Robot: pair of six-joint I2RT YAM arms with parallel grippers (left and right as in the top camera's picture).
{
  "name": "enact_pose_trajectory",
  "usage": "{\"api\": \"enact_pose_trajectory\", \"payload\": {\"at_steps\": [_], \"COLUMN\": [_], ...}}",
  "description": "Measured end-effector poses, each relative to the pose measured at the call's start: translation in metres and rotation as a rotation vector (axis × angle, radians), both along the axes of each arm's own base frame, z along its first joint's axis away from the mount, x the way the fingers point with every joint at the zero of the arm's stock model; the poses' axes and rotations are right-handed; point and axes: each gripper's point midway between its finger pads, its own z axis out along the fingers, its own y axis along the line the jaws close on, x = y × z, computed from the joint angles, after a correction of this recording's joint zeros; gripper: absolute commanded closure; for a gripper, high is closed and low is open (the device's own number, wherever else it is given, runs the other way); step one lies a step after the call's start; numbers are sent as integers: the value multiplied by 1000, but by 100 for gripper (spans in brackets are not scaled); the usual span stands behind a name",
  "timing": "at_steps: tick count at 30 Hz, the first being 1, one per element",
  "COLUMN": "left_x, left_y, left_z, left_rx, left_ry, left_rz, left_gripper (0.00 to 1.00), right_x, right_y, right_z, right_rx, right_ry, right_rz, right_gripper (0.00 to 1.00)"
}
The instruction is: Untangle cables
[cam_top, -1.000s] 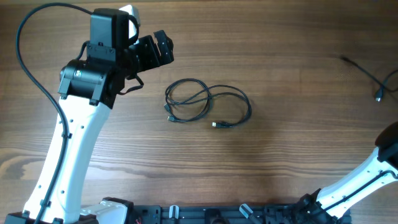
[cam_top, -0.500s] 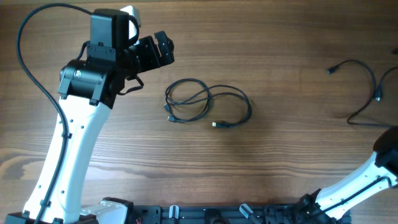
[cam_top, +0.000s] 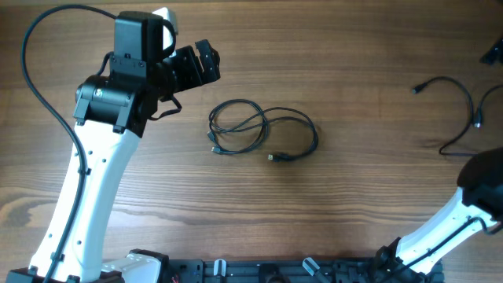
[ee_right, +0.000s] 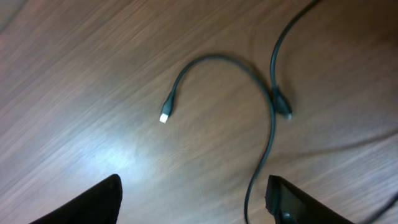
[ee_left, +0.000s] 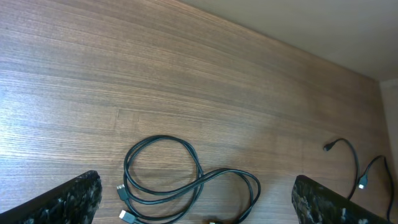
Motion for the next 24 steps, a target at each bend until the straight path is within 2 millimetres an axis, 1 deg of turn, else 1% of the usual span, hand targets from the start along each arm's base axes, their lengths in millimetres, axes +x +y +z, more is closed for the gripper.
{"api": "enact_pose_trajectory", "payload": {"at_steps": [1,3,5,6,9,12,13,14,15,17,20,21,22,24], "left_x": [0,0,0,0,0,0,0,0,0,0,0,0,0,0], "left_y": [0,0,0,0,0,0,0,0,0,0,0,0,0,0], "left_z": [0,0,0,0,0,0,0,0,0,0,0,0,0,0], "left_rx": [0,0,0,0,0,0,0,0,0,0,0,0,0,0], "left_ry": [0,0,0,0,1,1,1,1,1,1,1,1,1,1], "left_rz": [0,0,0,0,0,0,0,0,0,0,0,0,0,0], "left_gripper": [0,0,0,0,0,0,0,0,0,0,0,0,0,0], "right_x": [7,16,31,37,53,66,68,69,71,73,71,71,69,68], "right_y": [-7,-15,-27,-31,-38,-41,-41,-42,-42,-43,-42,-41,-41,-39], "right_z": [-7,-16,-23,-30,-55,-87,-96,-97,-112,-128,-157,-164,-175,-189], "right_rx": [-16,-40,-85,-103,-131,-129,-128,-134,-124,-121,-92,-84,-70,-53], "right_ry": [-6,-12,-40,-41,-43,-32,-28,-27,-14,1,41,48,64,83], "right_rz": [-3,4,35,63,167,253,272,289,306,333,355,359,363,368], "right_gripper": [33,35,36,36,39,40,41,41,41,41,42,42,43,43]}}
